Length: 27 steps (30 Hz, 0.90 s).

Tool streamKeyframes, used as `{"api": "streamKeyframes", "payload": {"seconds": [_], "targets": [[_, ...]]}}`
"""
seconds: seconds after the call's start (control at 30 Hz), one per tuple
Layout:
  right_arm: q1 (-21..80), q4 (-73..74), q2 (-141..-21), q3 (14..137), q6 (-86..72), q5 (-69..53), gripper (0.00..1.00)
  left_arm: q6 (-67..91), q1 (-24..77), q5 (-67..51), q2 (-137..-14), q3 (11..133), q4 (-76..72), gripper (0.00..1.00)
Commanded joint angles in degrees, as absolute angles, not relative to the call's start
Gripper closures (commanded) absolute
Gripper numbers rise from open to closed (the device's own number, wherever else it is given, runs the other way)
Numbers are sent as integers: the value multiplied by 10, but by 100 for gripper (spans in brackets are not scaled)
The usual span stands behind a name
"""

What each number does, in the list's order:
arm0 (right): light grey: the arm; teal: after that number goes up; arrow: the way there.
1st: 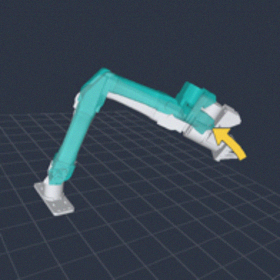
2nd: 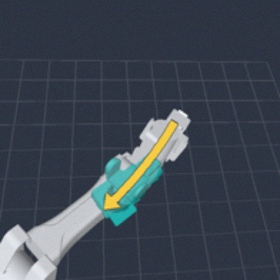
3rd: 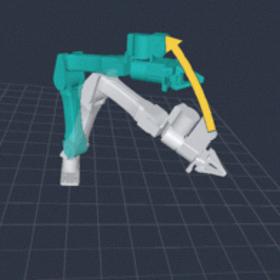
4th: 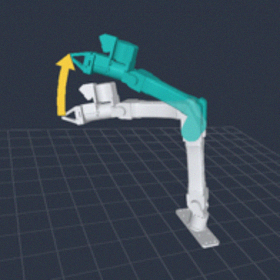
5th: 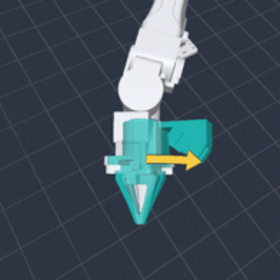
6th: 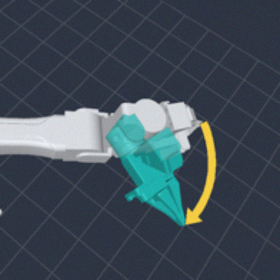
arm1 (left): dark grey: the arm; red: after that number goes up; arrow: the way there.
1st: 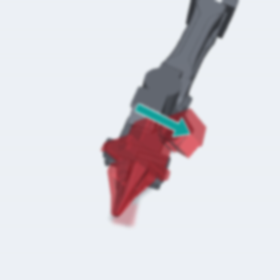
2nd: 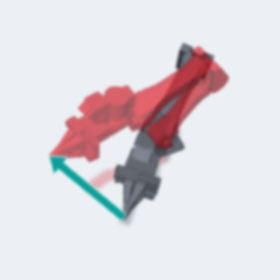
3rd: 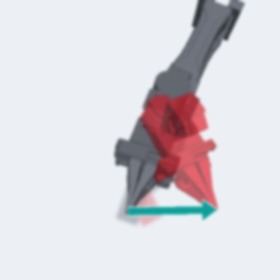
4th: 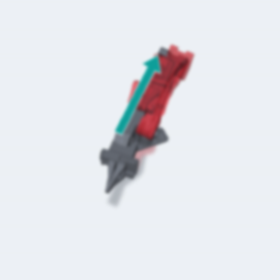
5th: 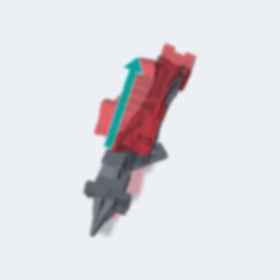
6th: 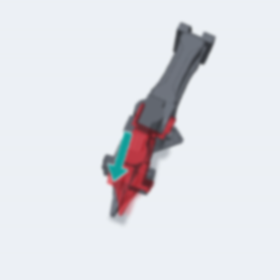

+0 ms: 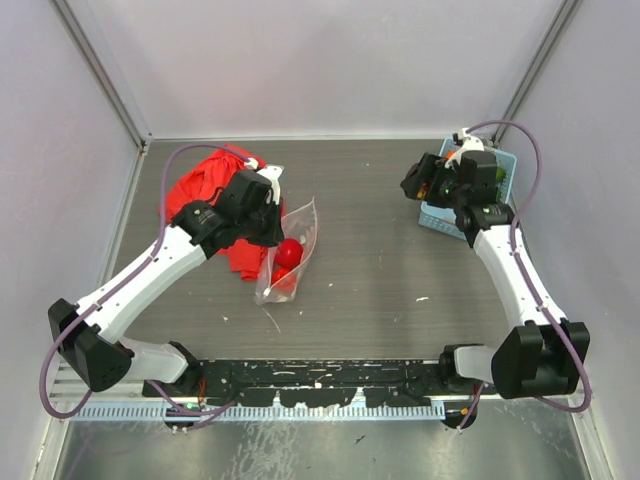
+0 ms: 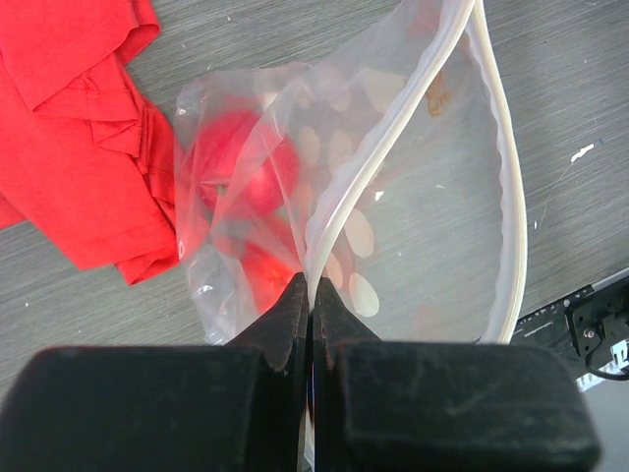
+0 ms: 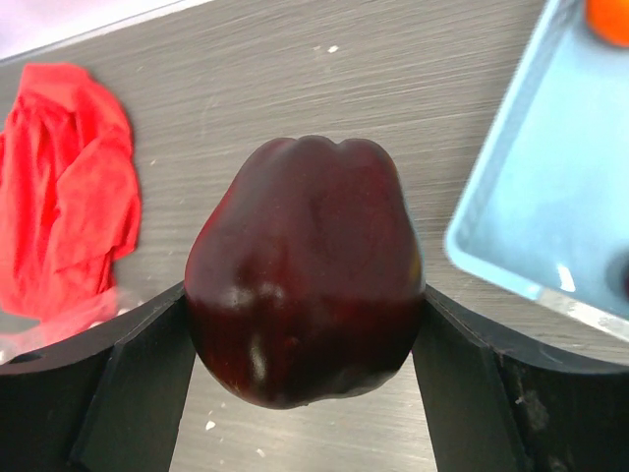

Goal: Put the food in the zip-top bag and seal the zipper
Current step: Pick up the fake fruit from the bin, then place the fake fruit in the zipper food storage bag.

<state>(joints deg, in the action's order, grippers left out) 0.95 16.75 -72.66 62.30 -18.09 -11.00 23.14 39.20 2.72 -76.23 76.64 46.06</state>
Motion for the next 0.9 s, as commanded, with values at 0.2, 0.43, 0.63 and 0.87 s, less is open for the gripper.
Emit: {"api": "streamKeyframes", "payload": {"seconds": [0.2,0.43,0.63,0.87], "targets": [[147,185,-672,658,-202,-82,40,231,388,18,-747,770,434,100],[228,193,-675,702,-219,-78,40,231,387,18,-751,770,435,100],[311,164,-685,713,-241,-66,40,232,387,17,-757,772,437,100],[385,111,-698,708,-273,-62,40,233,387,18,-759,772,438,100]]}}
